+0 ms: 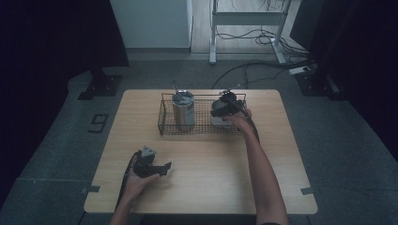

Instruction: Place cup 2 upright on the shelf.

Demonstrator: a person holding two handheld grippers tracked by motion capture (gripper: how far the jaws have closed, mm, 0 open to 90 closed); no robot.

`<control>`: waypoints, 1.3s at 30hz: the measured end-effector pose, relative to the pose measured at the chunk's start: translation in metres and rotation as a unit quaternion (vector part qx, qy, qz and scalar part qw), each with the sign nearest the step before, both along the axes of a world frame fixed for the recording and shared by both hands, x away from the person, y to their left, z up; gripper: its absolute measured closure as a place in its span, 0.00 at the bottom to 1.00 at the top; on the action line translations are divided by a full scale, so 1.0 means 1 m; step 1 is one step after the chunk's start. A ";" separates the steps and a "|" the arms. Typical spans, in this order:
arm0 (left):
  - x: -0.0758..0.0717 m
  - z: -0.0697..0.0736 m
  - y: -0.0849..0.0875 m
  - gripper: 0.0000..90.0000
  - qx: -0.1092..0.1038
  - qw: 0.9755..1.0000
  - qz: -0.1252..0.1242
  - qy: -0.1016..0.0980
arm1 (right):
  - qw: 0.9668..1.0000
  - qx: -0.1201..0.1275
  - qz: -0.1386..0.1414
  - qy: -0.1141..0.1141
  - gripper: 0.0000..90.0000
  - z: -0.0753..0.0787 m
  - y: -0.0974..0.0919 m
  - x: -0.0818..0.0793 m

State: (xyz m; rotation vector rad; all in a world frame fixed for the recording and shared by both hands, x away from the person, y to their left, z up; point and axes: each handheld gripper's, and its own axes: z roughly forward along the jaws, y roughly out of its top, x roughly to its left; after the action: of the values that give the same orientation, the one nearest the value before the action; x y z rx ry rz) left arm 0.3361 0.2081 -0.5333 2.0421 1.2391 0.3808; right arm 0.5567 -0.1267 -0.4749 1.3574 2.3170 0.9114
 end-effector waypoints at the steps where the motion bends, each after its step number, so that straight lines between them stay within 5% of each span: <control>1: 0.000 0.000 0.000 0.16 0.000 1.000 0.000 0.000 | 1.000 0.000 0.000 0.000 0.05 0.000 0.000 0.000; 8: 0.000 0.000 0.000 0.16 0.000 1.000 0.000 0.001 | 1.000 0.011 -0.007 -0.007 0.02 0.004 -0.001 -0.002; 17: 0.000 0.000 0.001 0.16 -0.002 1.000 0.001 0.001 | 0.997 0.040 -0.025 -0.055 0.05 0.023 -0.007 -0.015; 28: -0.001 0.004 0.001 0.16 -0.003 1.000 0.002 -0.006 | 0.991 0.102 -0.028 -0.083 0.11 0.038 -0.027 -0.056; 39: -0.001 0.002 -0.001 0.16 0.003 1.000 -0.002 -0.001 | 0.989 0.111 -0.027 -0.096 0.14 0.033 -0.046 -0.087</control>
State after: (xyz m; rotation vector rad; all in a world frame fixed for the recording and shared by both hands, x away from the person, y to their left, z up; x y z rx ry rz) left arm 0.3352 0.2066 -0.5316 2.0490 1.2338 0.3857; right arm 0.4693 -0.1727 -0.4414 1.3410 2.0753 1.2539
